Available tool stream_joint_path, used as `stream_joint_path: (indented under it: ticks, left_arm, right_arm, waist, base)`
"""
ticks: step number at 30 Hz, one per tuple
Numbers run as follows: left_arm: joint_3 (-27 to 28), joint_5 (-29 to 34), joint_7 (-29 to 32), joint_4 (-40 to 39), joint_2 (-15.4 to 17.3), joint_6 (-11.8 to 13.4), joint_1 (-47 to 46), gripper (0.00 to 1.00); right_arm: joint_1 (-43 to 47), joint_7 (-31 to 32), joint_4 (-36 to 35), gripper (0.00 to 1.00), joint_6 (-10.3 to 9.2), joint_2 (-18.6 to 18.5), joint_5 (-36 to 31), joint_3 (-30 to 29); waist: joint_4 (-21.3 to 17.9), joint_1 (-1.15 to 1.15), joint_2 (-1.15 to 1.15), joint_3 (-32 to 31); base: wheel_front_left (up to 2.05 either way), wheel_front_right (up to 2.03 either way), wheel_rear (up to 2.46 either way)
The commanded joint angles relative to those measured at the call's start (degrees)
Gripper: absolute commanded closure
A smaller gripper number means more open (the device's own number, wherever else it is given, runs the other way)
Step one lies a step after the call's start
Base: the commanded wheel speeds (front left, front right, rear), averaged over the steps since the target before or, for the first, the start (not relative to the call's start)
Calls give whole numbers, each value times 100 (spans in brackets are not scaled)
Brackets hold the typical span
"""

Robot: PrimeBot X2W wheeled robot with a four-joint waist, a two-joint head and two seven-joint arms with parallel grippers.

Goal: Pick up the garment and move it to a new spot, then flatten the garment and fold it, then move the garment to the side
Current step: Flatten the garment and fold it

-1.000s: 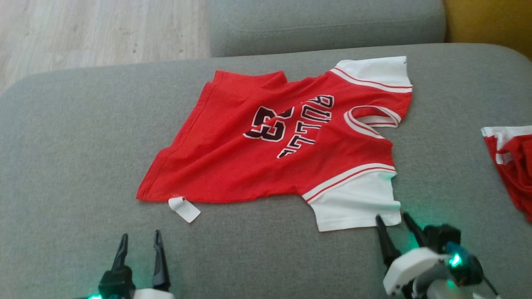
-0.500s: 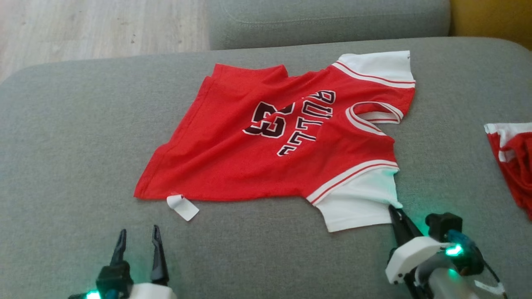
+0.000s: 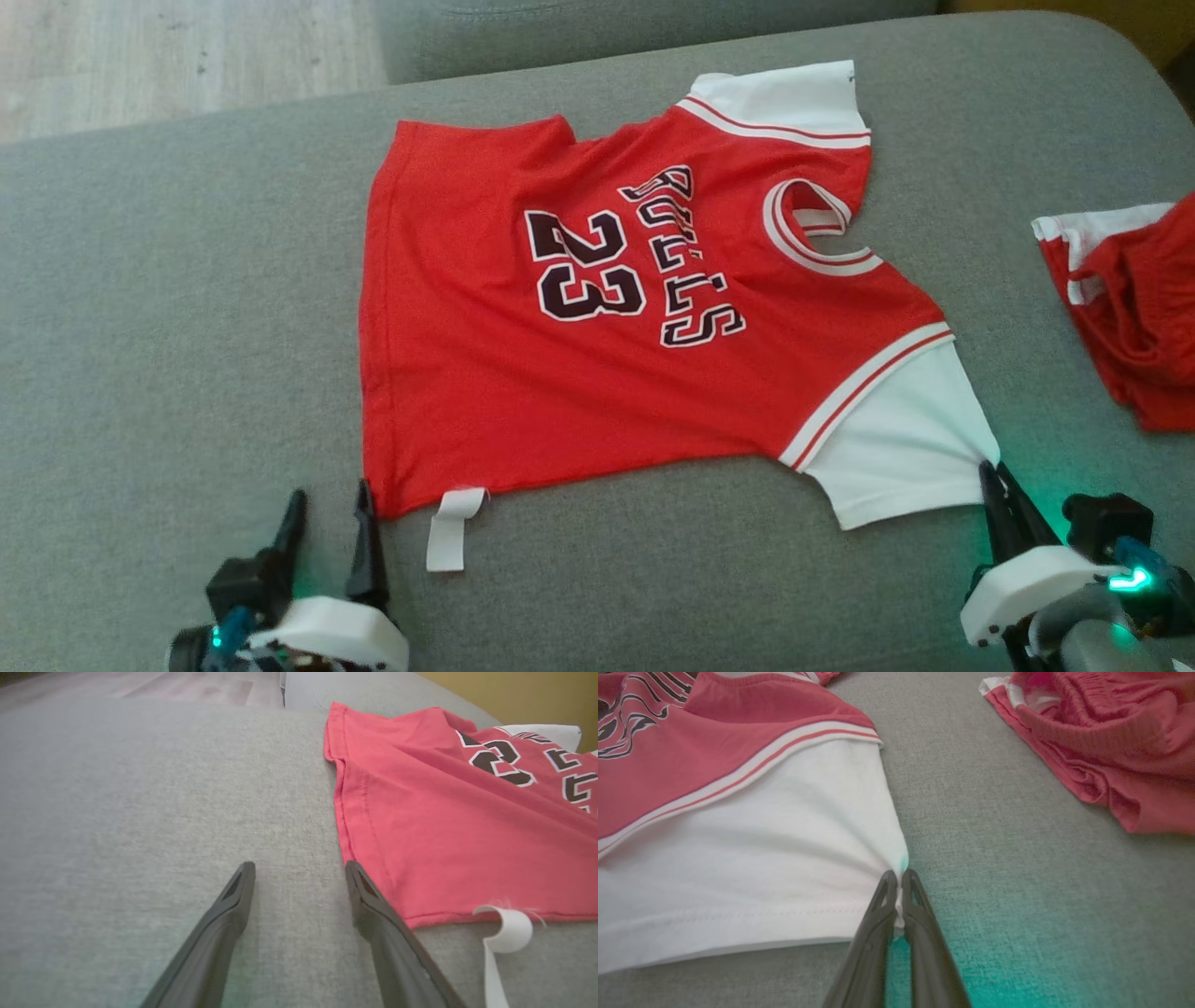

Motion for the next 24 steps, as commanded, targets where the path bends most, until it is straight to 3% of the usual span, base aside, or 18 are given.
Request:
stream_joint_path:
  ticks: [1,8,16,24]
  left_arm:
    - [46,-118,-29,-66,17,-54,-182,0]
    - [-575,-704,-29,134,17,-271,-176,0]
    - [-428,-678,-29,-717,17,-96,-118,0]
    - [-743,-667,-29,84,17,-23,-215,0]
  right_arm:
    - [26,36,-86,100,-13,-98,49,120]
    - [-8,36,-146,100,-13,-96,89,165]
    - [-90,36,-131,100,-13,-50,93,194]
    - [-152,36,-93,100,-13,24,96,261]
  waist:
    - [-39,-1,0,35]
    - [-44,-1,0,81]
    - [-25,-1,0,73]
    - [-83,-1,0,96]
  base:
    - [0,0,0]
    - [0,0,0]
    - [0,0,0]
    - [0,0,0]
